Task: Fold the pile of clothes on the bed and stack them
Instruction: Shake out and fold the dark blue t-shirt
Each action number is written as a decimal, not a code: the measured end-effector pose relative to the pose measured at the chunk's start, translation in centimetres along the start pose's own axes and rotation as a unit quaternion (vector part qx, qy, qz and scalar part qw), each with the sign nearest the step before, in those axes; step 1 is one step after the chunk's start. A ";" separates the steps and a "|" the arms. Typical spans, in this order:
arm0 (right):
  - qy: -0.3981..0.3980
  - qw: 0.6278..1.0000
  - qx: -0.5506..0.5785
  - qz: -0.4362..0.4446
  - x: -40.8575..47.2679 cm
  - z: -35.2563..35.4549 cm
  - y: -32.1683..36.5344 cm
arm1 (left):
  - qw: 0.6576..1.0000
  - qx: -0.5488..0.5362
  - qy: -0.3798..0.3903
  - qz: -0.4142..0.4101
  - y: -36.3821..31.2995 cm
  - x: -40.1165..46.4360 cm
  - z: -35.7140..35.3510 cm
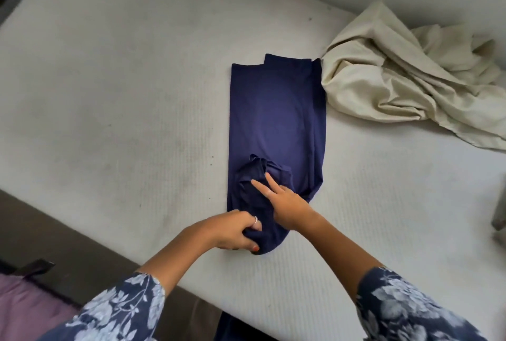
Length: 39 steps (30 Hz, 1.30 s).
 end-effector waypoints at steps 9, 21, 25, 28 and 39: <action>-0.104 0.991 0.082 -0.027 -4.7 -1.1 -5.6 | 0.987 0.042 -0.144 -0.055 -2.5 6.4 12.0; -0.173 0.976 -0.128 0.021 -2.3 -5.1 -1.0 | 0.931 0.273 -0.234 -0.056 1.8 8.6 10.5; -0.233 0.961 -0.145 0.029 -0.9 -5.2 -1.5 | 0.956 0.255 -0.144 -0.005 3.6 10.2 8.9; -0.238 0.961 -0.127 0.055 -0.4 -3.4 -1.6 | 0.967 0.214 -0.138 -0.003 3.8 10.4 9.2; 0.023 0.990 0.104 0.093 -5.3 3.8 0.1 | 0.984 -0.143 -0.071 0.082 4.5 7.8 7.4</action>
Point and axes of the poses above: each hand's wrist, its own x-axis towards the middle knuckle, its own z-axis out of the back of the hand, y = z × x, the point moved 7 cm from there along x, towards the middle knuckle, and after that the axes turned 1 degree about y, right-handed, at the moved point
